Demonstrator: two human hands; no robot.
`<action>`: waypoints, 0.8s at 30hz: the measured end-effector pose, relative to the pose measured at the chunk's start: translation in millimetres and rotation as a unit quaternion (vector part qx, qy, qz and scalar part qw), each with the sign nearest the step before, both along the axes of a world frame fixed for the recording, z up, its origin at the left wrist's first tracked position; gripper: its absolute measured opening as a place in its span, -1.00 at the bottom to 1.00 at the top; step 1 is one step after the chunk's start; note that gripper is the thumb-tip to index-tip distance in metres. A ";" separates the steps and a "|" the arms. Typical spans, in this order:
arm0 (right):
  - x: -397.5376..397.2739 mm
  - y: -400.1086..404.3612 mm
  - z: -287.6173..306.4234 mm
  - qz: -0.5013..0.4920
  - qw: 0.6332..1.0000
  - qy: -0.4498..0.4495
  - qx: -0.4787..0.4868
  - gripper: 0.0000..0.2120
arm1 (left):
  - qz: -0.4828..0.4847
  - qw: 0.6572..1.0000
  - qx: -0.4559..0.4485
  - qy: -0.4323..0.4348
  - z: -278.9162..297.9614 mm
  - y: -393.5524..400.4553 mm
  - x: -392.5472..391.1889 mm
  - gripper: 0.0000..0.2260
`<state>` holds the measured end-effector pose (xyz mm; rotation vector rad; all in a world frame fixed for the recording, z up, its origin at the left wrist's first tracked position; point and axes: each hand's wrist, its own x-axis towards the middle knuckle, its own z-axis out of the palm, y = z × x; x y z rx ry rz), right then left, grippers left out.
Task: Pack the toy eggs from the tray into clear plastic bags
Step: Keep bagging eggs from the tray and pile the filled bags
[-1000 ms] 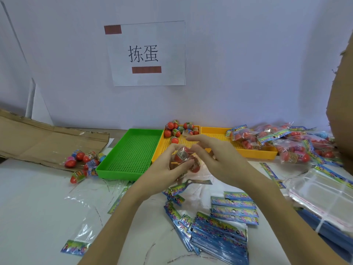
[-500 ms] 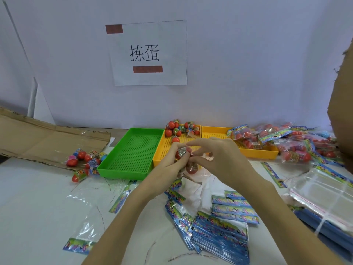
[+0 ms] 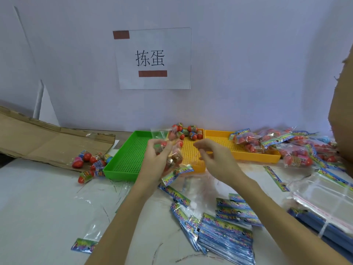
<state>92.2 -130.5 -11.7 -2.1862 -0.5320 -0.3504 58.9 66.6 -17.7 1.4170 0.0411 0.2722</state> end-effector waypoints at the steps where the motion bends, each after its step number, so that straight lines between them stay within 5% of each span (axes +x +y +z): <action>1: 7.9 6.9 -2.8 0.001 0.999 0.008 -0.036 -0.70 | 0.000 1.000 -0.026 0.012 0.0 1.6 0.5 -0.81; 9: 70.4 64.8 1.0 0.018 0.965 0.039 -0.260 -0.54 | -0.014 0.999 -0.021 0.025 1.4 2.3 -2.8 -0.80; 11: 72.3 69.4 -3.9 0.003 0.967 0.028 -0.255 -0.59 | -0.034 0.999 -0.016 0.018 1.7 3.2 -3.6 -0.86; 14: 66.0 67.8 -8.1 -0.014 0.981 -0.011 -0.191 -0.68 | -0.046 0.999 0.005 0.009 2.2 1.3 -4.0 -0.85; 17: 50.1 50.2 -3.0 -0.042 0.999 -0.033 -0.013 -0.77 | -0.049 0.998 0.034 0.009 2.5 -2.1 -5.3 -0.82; 24: -4.2 -5.7 -9.1 -0.031 0.968 0.041 0.244 -0.78 | -0.087 0.989 0.114 -0.026 5.4 -14.2 -12.0 -0.81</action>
